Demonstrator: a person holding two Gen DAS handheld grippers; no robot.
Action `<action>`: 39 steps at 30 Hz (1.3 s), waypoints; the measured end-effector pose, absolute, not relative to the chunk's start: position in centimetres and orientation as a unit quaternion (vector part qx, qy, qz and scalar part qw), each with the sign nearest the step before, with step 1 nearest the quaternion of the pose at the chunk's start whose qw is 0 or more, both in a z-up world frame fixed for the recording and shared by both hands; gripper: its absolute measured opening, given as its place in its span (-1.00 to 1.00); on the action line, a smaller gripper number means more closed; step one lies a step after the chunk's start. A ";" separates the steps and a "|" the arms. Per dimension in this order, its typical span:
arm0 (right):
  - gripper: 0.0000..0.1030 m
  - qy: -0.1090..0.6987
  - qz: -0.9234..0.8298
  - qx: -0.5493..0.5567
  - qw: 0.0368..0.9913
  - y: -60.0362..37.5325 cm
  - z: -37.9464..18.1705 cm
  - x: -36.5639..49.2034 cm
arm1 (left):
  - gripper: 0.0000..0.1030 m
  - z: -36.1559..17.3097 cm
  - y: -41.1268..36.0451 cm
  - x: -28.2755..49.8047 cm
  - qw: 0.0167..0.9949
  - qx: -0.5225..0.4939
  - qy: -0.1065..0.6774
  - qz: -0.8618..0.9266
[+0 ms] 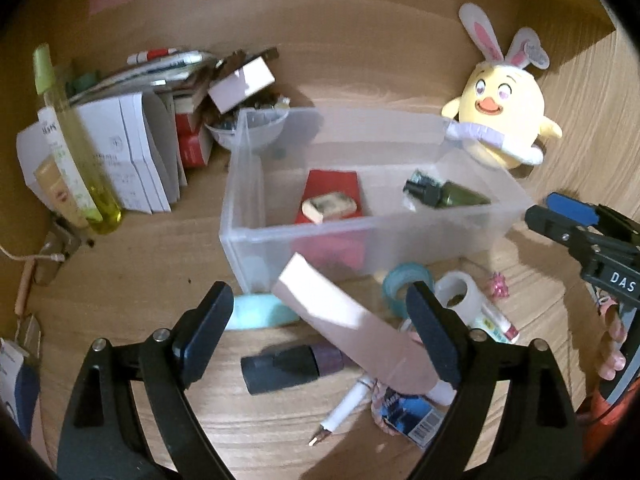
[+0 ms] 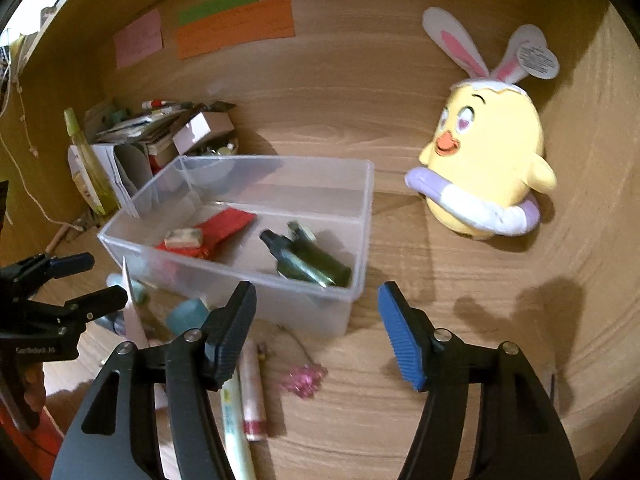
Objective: Organize objects
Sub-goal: 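Lower the dark green bottle into the bin and open the right tool, then grasp the long pink-white tube with the left tool while the right moves toward the pink charm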
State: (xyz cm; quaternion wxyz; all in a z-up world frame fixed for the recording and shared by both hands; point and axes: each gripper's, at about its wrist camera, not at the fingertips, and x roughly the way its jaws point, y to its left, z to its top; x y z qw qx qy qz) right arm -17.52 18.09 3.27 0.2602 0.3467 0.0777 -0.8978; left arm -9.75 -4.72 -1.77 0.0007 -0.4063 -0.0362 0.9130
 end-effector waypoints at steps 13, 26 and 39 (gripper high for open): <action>0.17 0.106 -0.874 0.404 0.249 20.2 -1.6 -17.0 | 0.73 -4.5 -5.3 -10.5 0.012 -0.443 -0.082 0.892; -0.21 0.129 -0.848 0.435 0.273 17.6 -3.1 -17.2 | 0.64 -5.1 -4.8 -11.3 0.017 -0.444 -0.081 0.892; -0.54 0.124 -0.855 0.427 0.266 17.3 -3.0 -17.2 | -0.16 -5.2 -5.2 -11.0 0.038 -0.442 -0.110 0.890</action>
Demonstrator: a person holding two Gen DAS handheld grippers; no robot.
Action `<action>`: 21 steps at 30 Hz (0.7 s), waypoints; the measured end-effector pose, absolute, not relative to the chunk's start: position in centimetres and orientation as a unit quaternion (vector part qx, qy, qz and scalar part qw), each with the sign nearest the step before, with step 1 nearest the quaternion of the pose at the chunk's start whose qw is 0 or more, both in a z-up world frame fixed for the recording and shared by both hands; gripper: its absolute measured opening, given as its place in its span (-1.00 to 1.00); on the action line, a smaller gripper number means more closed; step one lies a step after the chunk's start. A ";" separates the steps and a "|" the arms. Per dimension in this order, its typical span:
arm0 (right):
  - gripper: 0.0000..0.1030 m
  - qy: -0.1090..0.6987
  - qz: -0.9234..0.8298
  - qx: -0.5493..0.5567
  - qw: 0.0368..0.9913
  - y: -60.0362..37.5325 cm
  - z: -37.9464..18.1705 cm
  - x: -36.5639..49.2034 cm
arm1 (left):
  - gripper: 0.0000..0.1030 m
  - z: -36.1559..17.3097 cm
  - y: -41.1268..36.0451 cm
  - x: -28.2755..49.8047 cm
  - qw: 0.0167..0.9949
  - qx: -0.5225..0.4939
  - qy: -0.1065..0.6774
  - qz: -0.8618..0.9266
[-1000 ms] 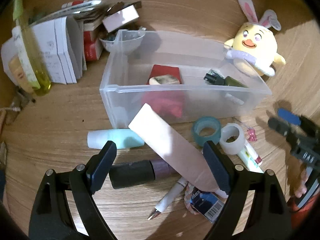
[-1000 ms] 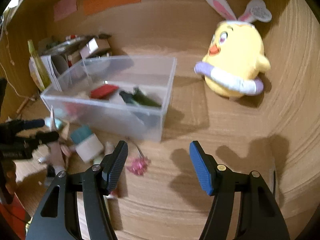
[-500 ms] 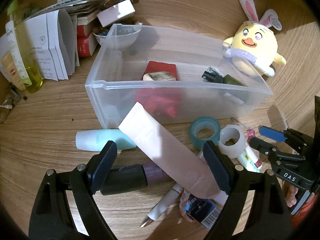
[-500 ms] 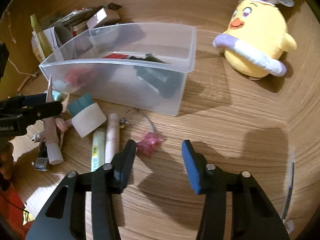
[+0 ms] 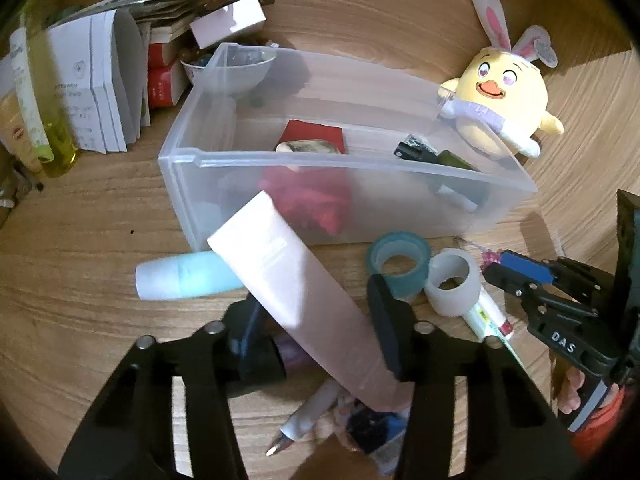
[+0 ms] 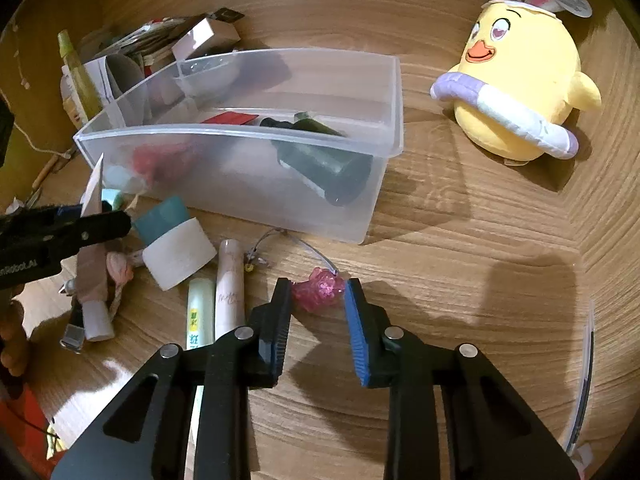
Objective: Organize objects
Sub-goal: 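Grasp the long pink-white tube with the left tool while the right moves toward the pink charm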
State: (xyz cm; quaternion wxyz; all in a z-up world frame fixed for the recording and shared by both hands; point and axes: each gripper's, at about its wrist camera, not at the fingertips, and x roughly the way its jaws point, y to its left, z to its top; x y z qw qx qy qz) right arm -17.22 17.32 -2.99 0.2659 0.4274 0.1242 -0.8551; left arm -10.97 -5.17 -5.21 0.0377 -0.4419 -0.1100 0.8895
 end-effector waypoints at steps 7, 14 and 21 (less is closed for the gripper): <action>-0.82 0.107 -0.860 0.427 0.258 17.8 -2.9 -17.4 | -0.60 -4.7 -4.8 -9.9 0.050 -0.434 -0.118 0.892; -0.82 0.104 -0.865 0.420 0.255 18.3 -2.6 -16.9 | -0.81 -3.4 -4.3 -9.0 0.067 -0.420 -0.126 0.896; -0.66 0.115 -0.859 0.428 0.259 17.7 -2.7 -17.3 | -0.86 -1.6 -3.3 -7.9 0.082 -0.395 -0.113 0.908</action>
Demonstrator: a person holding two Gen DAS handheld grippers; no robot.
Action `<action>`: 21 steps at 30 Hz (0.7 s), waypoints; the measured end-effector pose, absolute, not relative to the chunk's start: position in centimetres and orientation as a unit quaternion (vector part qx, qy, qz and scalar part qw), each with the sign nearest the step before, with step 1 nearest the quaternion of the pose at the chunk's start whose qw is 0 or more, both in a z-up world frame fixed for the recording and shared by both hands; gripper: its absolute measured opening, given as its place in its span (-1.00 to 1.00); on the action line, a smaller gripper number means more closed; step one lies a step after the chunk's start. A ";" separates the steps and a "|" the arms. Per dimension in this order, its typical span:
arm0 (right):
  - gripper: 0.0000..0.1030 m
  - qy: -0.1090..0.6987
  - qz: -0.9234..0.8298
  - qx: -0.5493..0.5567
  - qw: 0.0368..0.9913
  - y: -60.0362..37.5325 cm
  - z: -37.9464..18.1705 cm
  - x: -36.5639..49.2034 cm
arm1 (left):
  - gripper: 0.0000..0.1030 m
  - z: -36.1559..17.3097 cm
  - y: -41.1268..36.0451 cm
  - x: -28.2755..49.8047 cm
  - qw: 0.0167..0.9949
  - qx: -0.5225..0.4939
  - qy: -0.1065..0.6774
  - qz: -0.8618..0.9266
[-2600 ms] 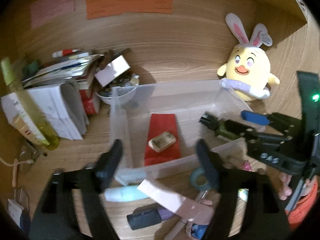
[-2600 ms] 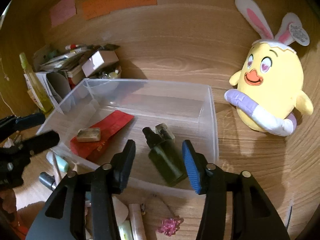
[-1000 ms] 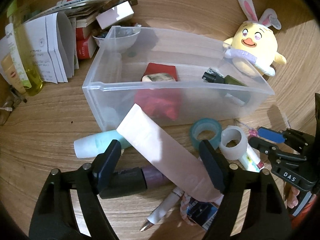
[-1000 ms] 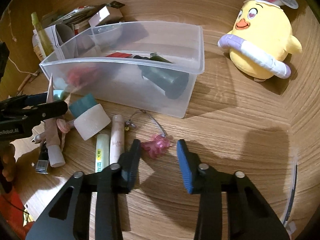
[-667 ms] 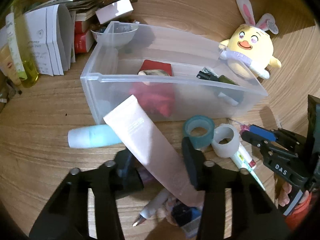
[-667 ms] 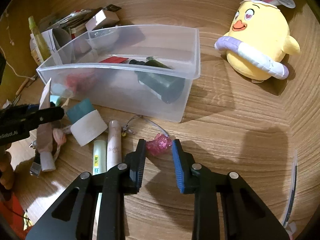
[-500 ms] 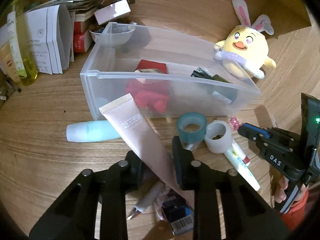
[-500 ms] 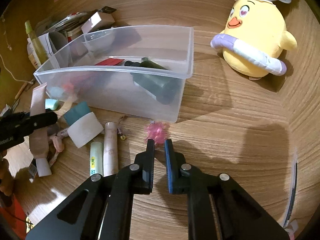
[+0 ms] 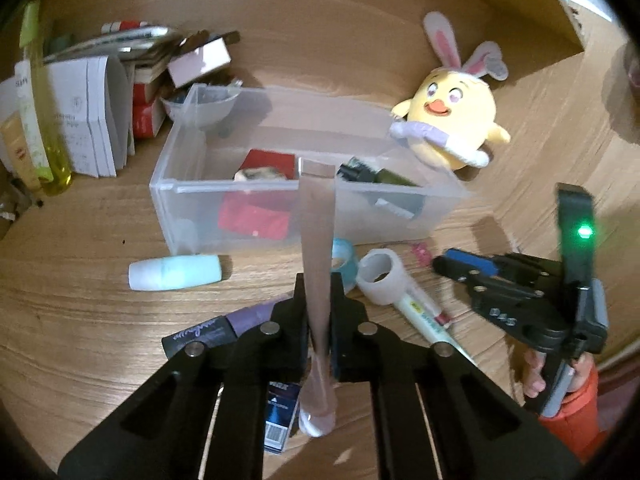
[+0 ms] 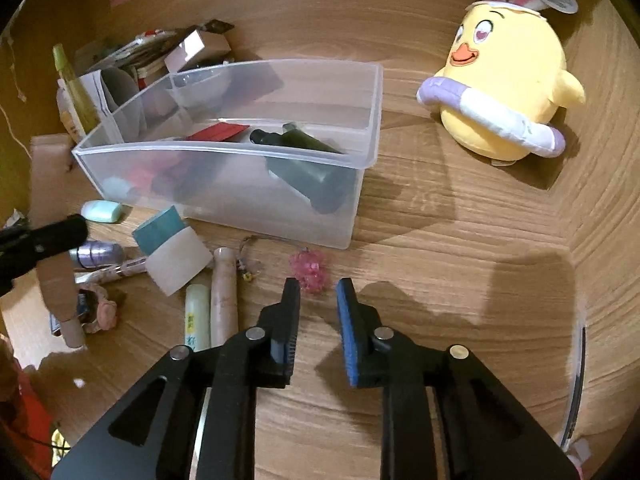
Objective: Organize objects
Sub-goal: 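Grasp the long pink-white tube with the left tool while the right moves toward the pink charm, then grasp the pink charm with the right tool while the left lifts the tube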
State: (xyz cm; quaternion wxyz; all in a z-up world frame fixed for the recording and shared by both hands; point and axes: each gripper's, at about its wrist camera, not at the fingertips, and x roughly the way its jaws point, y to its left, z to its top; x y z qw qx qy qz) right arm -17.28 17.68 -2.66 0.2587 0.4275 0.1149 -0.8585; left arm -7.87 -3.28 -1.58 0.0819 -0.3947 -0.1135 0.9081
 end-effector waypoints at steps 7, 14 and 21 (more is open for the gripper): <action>-0.64 0.109 -0.849 0.444 0.264 16.8 -3.3 -18.4 | -0.86 0.2 -3.4 -7.2 0.087 -0.370 -0.113 0.918; -0.40 0.125 -0.849 0.441 0.262 16.1 -3.1 -18.4 | -0.86 1.6 -3.7 -7.0 0.089 -0.351 -0.111 0.925; -0.49 0.120 -0.857 0.433 0.253 15.7 -3.1 -18.7 | -0.86 3.1 -4.2 -7.4 0.085 -0.330 -0.112 0.933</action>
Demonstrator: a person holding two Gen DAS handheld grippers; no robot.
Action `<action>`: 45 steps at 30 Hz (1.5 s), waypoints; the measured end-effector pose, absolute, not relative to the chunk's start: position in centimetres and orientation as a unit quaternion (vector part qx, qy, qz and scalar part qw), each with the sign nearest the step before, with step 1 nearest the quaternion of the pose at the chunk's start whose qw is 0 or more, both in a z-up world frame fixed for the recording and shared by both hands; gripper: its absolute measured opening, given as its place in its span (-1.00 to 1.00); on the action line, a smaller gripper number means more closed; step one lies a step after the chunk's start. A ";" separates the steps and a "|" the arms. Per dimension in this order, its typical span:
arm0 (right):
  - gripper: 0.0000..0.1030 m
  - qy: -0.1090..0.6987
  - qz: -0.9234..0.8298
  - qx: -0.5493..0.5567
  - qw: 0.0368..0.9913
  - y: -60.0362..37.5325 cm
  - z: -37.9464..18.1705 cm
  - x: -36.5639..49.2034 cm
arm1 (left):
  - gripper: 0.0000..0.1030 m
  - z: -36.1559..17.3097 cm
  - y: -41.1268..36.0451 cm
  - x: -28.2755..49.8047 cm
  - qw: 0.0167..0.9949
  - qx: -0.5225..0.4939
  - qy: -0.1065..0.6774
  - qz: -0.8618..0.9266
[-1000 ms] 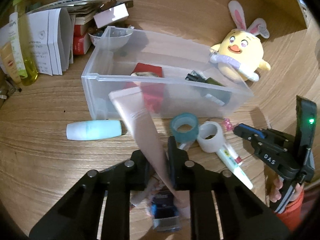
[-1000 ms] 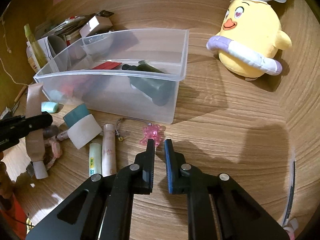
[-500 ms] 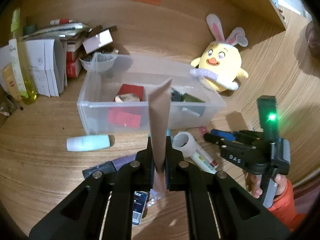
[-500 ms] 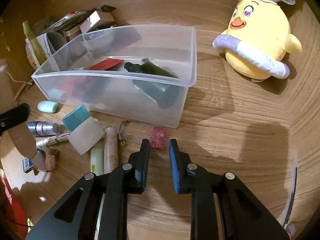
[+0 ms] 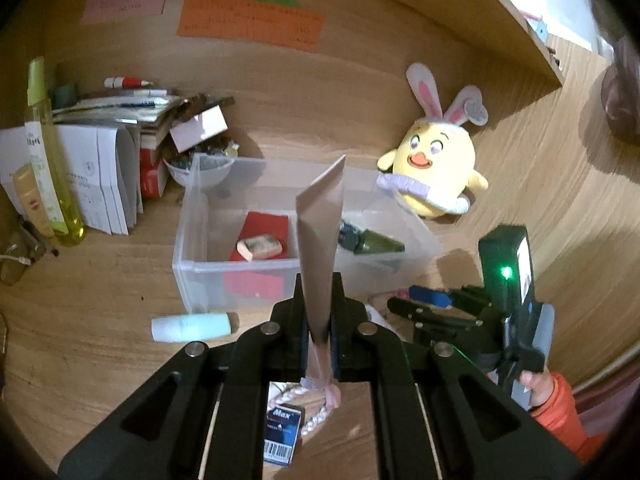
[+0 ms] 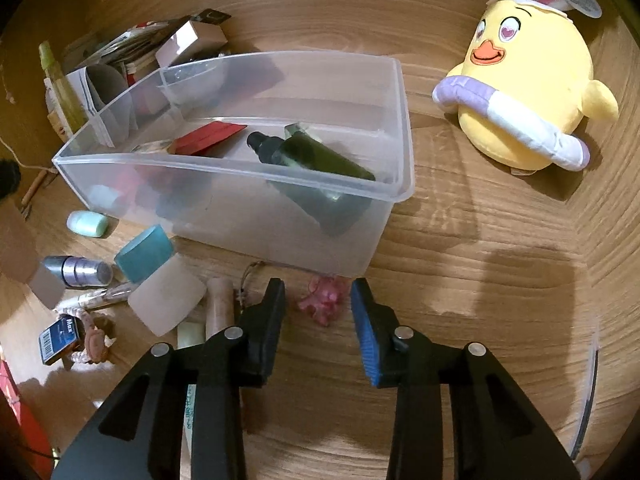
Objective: Organize objects
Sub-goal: 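Grasp the pink charm with the right tool while the left lifts the tube, then release the pink charm into the bin with the right tool while the left lowers the tube into it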
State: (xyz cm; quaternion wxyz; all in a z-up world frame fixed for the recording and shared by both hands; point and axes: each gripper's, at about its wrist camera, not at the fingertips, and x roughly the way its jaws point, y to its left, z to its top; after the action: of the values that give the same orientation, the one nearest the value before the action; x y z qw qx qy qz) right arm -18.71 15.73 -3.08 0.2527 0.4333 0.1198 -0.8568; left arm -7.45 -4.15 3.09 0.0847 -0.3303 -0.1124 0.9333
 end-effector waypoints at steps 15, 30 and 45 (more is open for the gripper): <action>-0.50 0.074 -0.882 0.371 0.279 17.9 1.9 -16.5 | -0.86 5.8 -5.0 -8.1 0.066 -0.290 -0.112 0.948; -0.50 0.059 -0.906 0.279 0.312 17.0 8.7 -14.8 | -0.86 8.1 -6.3 -10.2 0.035 -0.262 -0.107 0.959; -0.50 0.064 -0.907 0.251 0.332 13.5 10.4 -16.2 | -0.86 5.4 -8.3 -14.1 -0.026 -0.296 -0.091 0.951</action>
State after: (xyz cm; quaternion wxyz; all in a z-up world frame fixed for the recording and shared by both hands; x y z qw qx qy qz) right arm -16.23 13.50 10.41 0.3323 0.2509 0.0643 -0.9069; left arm -14.10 -8.33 5.37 -0.0261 -0.2956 -0.0907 0.9506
